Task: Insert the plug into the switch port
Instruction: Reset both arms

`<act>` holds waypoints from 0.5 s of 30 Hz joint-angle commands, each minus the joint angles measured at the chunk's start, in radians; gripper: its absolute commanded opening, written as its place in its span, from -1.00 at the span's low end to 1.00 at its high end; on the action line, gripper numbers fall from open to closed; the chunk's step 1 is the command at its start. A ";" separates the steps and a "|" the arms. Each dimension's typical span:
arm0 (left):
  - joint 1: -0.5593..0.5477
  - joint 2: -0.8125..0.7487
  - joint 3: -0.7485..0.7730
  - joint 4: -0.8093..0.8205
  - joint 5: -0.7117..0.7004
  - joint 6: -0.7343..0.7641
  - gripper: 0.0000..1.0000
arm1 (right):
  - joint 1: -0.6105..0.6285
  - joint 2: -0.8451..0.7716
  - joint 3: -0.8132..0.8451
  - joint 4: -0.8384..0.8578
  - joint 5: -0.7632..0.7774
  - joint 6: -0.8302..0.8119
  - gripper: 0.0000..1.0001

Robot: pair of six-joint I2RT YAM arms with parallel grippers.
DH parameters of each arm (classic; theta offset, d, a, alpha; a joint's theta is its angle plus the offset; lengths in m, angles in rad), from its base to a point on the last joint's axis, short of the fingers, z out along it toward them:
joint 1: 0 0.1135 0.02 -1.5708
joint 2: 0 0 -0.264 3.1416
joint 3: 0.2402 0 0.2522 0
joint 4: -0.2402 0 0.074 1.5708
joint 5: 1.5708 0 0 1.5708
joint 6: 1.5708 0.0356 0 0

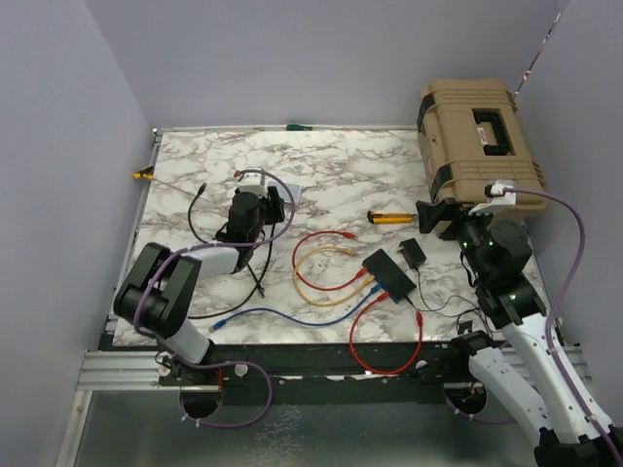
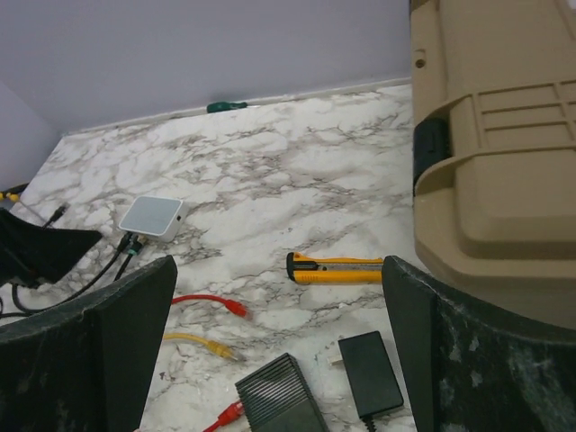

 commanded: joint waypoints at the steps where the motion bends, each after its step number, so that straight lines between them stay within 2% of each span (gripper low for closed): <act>1: 0.000 -0.212 -0.042 -0.062 -0.041 -0.080 0.32 | 0.002 -0.135 -0.004 -0.145 0.120 -0.016 1.00; 2: 0.000 -0.257 -0.050 -0.083 -0.051 -0.094 0.44 | 0.002 -0.162 -0.001 -0.159 0.129 -0.018 1.00; 4: -0.007 -0.351 -0.069 -0.125 -0.091 -0.120 0.94 | 0.002 -0.212 0.008 -0.187 0.150 -0.027 1.00; 9: -0.019 -0.607 -0.088 -0.289 -0.206 -0.164 0.98 | 0.002 -0.284 0.067 -0.263 0.215 -0.044 1.00; 15: -0.026 -0.878 0.018 -0.582 -0.239 -0.194 0.98 | 0.002 -0.297 0.157 -0.356 0.321 -0.085 1.00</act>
